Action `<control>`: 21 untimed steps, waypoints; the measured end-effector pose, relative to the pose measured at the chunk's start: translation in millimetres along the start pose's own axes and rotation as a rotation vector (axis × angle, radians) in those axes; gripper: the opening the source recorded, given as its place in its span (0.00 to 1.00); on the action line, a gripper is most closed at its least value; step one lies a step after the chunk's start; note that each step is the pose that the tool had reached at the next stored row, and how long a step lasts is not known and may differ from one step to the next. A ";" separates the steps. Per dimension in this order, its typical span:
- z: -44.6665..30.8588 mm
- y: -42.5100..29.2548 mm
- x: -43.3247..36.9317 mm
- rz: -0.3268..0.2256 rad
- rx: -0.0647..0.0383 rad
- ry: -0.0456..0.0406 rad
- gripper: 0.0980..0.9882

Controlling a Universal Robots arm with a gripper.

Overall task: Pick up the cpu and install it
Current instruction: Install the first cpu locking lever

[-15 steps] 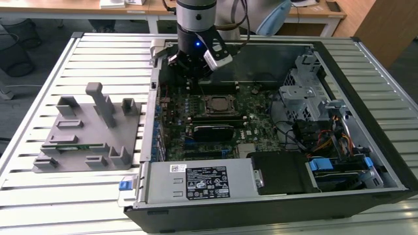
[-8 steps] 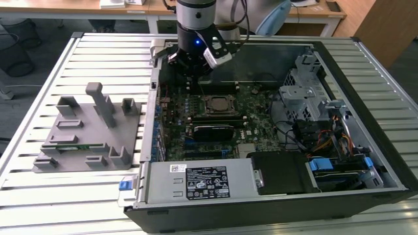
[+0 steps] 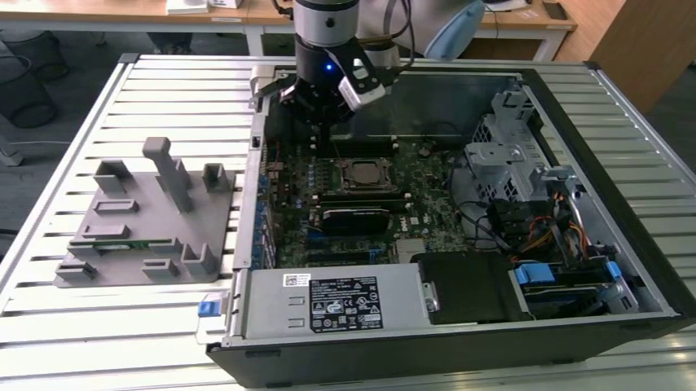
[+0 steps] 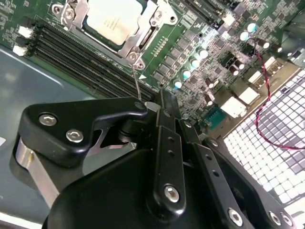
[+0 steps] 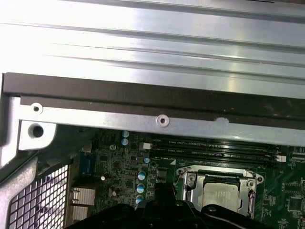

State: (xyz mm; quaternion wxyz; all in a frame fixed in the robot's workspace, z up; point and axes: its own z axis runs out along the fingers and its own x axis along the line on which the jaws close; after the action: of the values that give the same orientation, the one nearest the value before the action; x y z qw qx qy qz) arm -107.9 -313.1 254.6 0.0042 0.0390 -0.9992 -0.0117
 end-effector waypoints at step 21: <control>-0.3 -2.0 -36.3 0.000 0.000 -0.0001 0.01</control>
State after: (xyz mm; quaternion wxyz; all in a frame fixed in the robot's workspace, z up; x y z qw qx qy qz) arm -71.6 -312.3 254.6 0.0041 0.0391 -0.9992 -0.0117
